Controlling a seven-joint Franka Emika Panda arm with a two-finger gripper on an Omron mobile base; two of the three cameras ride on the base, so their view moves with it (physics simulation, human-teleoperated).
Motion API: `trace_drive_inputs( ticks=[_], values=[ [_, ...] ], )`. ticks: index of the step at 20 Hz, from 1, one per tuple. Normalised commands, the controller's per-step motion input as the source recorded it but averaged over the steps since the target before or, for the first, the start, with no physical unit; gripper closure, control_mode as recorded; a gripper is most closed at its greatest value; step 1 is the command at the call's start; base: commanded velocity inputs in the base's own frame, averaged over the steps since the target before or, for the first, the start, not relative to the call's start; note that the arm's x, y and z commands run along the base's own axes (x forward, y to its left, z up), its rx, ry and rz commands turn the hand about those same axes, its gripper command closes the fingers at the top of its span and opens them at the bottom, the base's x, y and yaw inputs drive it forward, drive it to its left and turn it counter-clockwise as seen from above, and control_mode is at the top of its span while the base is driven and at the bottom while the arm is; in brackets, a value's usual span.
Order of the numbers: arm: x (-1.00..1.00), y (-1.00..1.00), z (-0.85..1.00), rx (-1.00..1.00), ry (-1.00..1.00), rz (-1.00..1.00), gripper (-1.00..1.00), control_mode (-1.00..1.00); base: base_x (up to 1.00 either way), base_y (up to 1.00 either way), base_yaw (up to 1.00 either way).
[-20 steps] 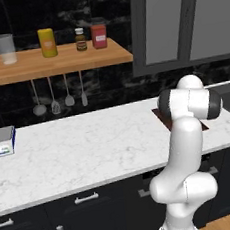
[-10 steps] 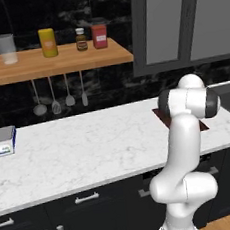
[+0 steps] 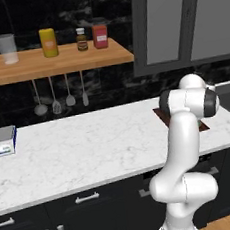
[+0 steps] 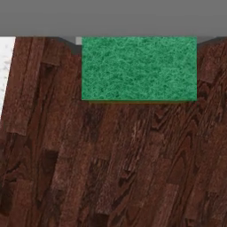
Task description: Pick up the sponge from the counter and clean the cutting board by briefly scrubbing or pressing down on the cutting board. Once finished, release the sponge.
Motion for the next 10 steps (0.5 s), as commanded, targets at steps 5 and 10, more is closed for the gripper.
trace_drive_inputs(
  ticks=[5,10],
  values=[
    [-0.05,-0.28,-0.17,0.0,-0.08,0.0,1.0,-1.0,0.0,0.0,0.0],
    [0.02,-0.01,-0.31,-0.03,-0.14,-0.02,1.0,-1.0,0.0,0.0,0.0]
  ],
)
